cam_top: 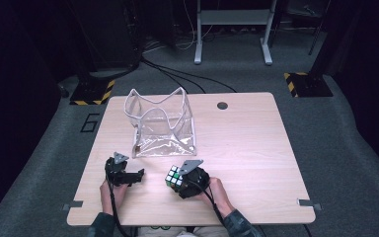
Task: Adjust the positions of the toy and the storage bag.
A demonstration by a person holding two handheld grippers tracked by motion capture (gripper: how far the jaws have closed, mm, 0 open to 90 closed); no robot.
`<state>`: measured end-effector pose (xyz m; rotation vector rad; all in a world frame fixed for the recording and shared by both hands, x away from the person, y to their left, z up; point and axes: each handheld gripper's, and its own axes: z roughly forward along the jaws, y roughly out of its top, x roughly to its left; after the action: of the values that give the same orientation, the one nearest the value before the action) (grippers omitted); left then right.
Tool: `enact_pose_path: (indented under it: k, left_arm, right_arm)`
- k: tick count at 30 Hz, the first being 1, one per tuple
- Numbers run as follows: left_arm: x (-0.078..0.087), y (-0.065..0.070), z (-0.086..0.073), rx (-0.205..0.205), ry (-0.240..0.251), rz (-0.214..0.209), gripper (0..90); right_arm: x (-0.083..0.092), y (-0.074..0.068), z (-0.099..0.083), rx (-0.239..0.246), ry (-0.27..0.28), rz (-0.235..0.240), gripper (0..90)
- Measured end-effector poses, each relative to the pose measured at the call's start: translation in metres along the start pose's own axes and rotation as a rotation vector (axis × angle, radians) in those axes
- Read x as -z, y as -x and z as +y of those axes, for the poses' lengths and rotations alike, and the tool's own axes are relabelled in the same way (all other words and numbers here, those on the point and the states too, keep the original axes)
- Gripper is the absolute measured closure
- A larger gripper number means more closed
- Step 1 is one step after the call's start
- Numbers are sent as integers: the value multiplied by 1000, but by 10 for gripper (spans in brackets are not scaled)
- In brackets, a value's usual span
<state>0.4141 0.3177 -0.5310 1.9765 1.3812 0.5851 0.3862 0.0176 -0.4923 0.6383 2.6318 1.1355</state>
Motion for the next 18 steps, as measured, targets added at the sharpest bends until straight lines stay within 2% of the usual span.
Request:
enact_pose_path:
  k: [2, 4, 5, 7, 9, 12, 13, 18]
  left_arm:
    - [0, 0, 0, 2, 0, -2, 26]
    - [0, 0, 0, 3, -2, -1, 26]
    - [0, 0, 0, 3, -1, -1, 26]
    - [0, 0, 0, 2, -1, -2, 25]
    - [0, 0, 0, 2, 0, -2, 26]
    - [0, 0, 0, 2, -1, -2, 26]
    - [0, 0, 0, 2, -1, -1, 25]
    - [0, 0, 0, 2, -1, -2, 26]
  right_arm:
    - [4, 4, -2, -31, 4, -18, 332]
    - [8, 11, -4, -22, 15, -34, 332]
    - [11, 13, -5, -45, 13, -45, 332]
    - [13, 16, -7, -53, 15, -51, 332]
    - [18, 23, -11, -76, 17, -78, 332]
    - [23, 32, -15, -82, 25, -107, 332]
    - [24, 33, -16, -103, 21, -114, 332]
    - [27, 45, -22, -130, 25, -150, 332]
